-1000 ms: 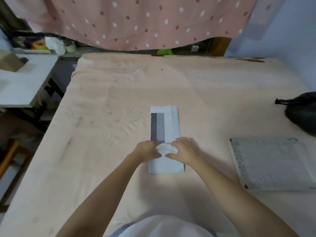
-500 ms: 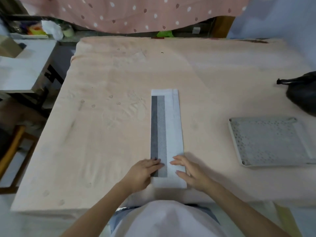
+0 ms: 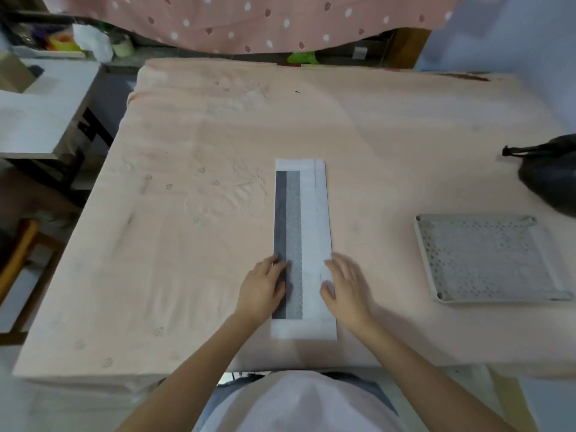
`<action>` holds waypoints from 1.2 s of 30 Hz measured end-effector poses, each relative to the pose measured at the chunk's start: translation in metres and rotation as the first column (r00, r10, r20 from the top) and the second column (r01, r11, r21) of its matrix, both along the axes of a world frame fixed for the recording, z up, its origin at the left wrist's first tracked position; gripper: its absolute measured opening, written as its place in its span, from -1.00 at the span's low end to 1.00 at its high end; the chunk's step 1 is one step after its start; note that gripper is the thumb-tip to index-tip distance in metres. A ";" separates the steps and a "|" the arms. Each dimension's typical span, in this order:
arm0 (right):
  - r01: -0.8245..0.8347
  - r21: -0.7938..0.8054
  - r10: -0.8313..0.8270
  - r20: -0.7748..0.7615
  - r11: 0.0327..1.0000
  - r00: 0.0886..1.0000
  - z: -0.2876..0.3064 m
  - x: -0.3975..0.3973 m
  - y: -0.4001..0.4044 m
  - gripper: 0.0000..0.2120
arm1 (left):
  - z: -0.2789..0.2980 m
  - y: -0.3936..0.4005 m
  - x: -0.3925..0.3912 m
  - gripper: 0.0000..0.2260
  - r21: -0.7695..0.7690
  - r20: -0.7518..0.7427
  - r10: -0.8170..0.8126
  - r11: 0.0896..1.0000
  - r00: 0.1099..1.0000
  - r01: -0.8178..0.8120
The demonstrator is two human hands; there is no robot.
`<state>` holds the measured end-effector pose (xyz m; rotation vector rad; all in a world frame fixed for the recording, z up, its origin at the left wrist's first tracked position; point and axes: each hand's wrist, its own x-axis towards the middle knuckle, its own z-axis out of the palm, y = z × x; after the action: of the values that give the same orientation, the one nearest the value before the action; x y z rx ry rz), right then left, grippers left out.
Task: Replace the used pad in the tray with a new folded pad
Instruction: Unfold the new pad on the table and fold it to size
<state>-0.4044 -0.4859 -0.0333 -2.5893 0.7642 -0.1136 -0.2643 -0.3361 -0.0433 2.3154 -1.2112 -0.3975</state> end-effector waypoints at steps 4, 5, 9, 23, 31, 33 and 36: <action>0.127 -0.033 -0.130 -0.098 0.991 0.987 0.003 0.039 -0.020 -0.50 | 0.003 -0.038 0.024 -0.63 0.081 -0.133 0.226 0.973 0.965 -0.217; 0.074 -0.048 -0.079 -0.132 0.996 0.988 0.003 0.047 -0.023 -0.47 | 0.003 -0.045 0.030 -0.62 0.099 -0.161 0.253 0.966 0.954 -0.240; 0.161 0.121 -0.143 -0.147 0.979 0.979 0.001 0.074 -0.028 -0.51 | 0.002 -0.064 0.047 -0.51 0.152 -0.300 0.385 0.922 0.873 -0.355; 0.510 0.484 -0.546 -0.077 0.711 0.834 -0.019 0.119 -0.078 -0.72 | -0.016 -0.096 0.096 -0.65 0.197 -0.426 0.476 0.879 0.770 -0.434; 0.399 0.508 -0.464 0.003 0.764 0.886 -0.018 0.155 -0.087 -0.79 | -0.010 -0.098 0.127 -0.71 0.160 -0.285 0.523 0.852 0.803 -0.498; 0.395 0.438 -0.448 0.021 0.807 0.894 -0.015 0.159 -0.084 -0.82 | -0.006 -0.096 0.129 -0.66 0.180 -0.223 0.551 0.834 0.804 -0.522; 0.419 0.227 -0.440 0.049 0.879 0.897 -0.006 0.155 -0.067 -0.81 | -0.001 -0.097 0.121 -0.68 0.023 0.055 0.499 0.865 0.865 -0.501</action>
<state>-0.2498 -0.5532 -0.0390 -2.1581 1.2343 -0.2769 -0.1431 -0.4334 -0.0445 2.5658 -0.5771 -0.1766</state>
